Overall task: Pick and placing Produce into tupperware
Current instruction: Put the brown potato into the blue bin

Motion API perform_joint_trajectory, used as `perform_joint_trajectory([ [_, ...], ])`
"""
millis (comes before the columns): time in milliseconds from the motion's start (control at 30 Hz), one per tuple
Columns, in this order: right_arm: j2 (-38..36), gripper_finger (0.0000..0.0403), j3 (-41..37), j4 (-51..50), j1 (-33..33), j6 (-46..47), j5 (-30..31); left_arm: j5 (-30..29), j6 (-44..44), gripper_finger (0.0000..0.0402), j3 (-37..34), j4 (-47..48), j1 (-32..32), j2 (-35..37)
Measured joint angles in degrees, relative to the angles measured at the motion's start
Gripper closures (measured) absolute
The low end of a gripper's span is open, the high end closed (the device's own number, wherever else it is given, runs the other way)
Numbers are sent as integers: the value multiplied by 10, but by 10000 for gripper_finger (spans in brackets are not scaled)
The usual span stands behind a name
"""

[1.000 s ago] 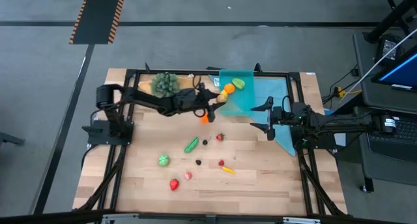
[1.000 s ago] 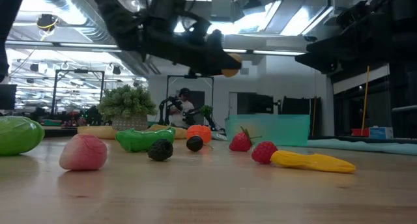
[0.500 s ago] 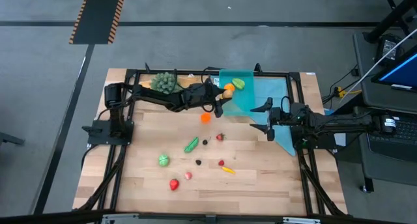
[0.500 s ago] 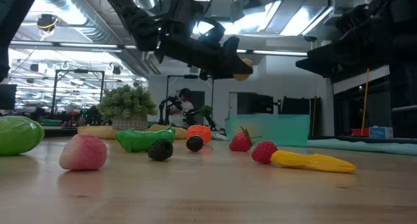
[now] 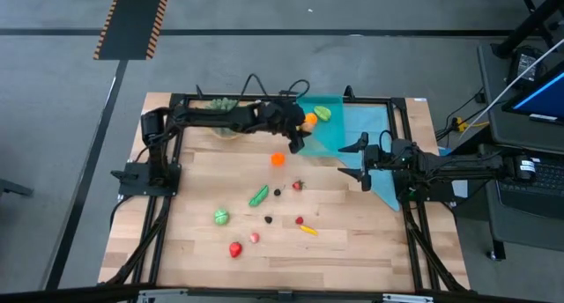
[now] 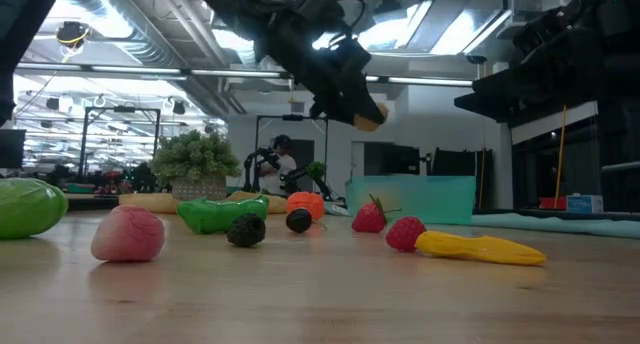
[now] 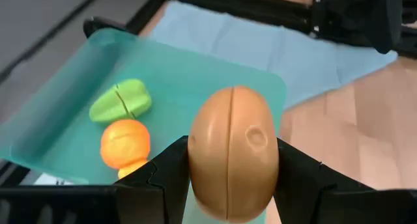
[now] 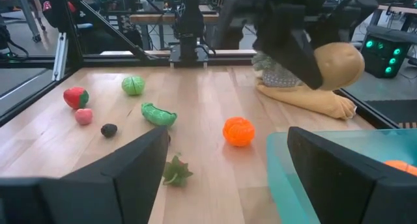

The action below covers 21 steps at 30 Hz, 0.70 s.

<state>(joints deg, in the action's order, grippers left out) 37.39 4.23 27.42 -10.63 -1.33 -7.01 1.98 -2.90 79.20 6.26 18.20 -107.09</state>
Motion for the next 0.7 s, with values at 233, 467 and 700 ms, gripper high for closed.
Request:
perform_joint_trajectory([
  [233,0,86,0,0,0,0,0,7,0,233,52,87,10,0],
  [467,0,86,0,-1,0,0,-1,7,0,233,54,71,8,-7],
  [700,0,86,0,-3,0,11,-1,37,0,233,54,30,9,-58],
])
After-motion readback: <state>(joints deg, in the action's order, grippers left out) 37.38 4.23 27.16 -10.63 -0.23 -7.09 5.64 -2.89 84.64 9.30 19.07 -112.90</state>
